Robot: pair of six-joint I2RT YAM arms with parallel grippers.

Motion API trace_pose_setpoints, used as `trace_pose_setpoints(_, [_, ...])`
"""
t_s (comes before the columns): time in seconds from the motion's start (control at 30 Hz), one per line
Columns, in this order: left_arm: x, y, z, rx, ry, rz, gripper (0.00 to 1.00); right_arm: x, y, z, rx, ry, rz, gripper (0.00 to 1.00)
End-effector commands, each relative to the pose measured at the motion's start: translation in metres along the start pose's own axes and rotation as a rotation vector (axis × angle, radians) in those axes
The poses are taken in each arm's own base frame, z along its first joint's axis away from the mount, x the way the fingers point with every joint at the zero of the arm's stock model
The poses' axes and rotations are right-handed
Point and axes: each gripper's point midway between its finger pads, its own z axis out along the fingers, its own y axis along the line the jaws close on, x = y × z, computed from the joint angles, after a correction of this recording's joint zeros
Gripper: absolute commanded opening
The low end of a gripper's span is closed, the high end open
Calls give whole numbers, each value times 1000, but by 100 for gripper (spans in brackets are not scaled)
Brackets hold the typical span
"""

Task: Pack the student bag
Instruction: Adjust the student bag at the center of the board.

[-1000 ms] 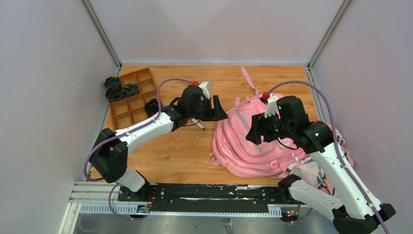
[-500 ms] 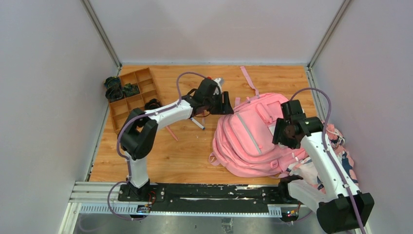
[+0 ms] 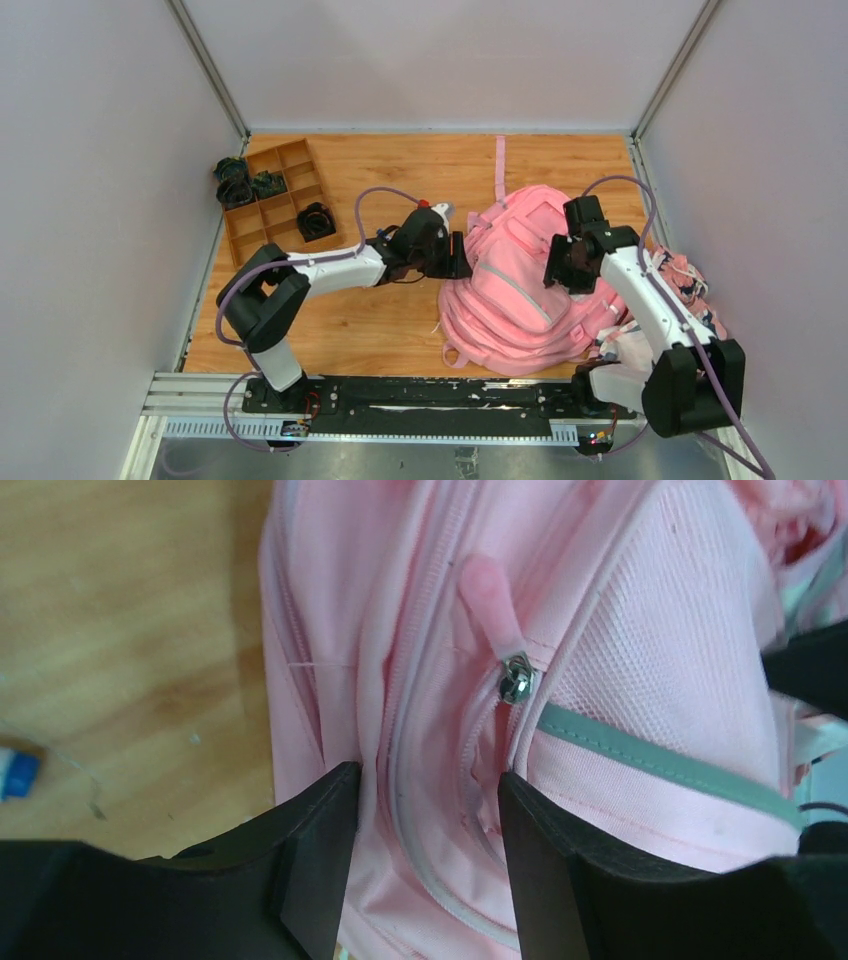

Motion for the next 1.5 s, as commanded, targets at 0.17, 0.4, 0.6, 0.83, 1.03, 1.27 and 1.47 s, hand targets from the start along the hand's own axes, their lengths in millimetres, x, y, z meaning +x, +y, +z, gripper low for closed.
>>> trace_pose_setpoints(0.17, [70, -65, -51, 187, 92, 7, 59, -79, 85, 32, -281, -33, -114, 56])
trace_pose_setpoints(0.4, [27, -45, -113, 16, -58, 280, 68, -103, 86, -16, -291, -183, -104, 61])
trace_pose_setpoints(0.6, [-34, -25, -119, -48, -146, 483, 72, -95, 88, -58, -357, -247, -114, 62])
trace_pose_setpoints(0.83, [-89, 14, -91, 54, -130, 162, 68, -72, 85, -78, -406, -247, -134, 62])
trace_pose_setpoints(1.03, [-100, 21, -59, 233, -86, -9, 65, -62, 82, -84, -417, -239, -148, 62])
trace_pose_setpoints(1.27, [-85, 20, -45, 345, -37, -153, 65, -59, 79, -80, -400, -231, -149, 62])
trace_pose_setpoints(1.47, [-76, 28, -45, 321, -48, -149, 64, -53, 80, -73, -405, -200, -150, 61])
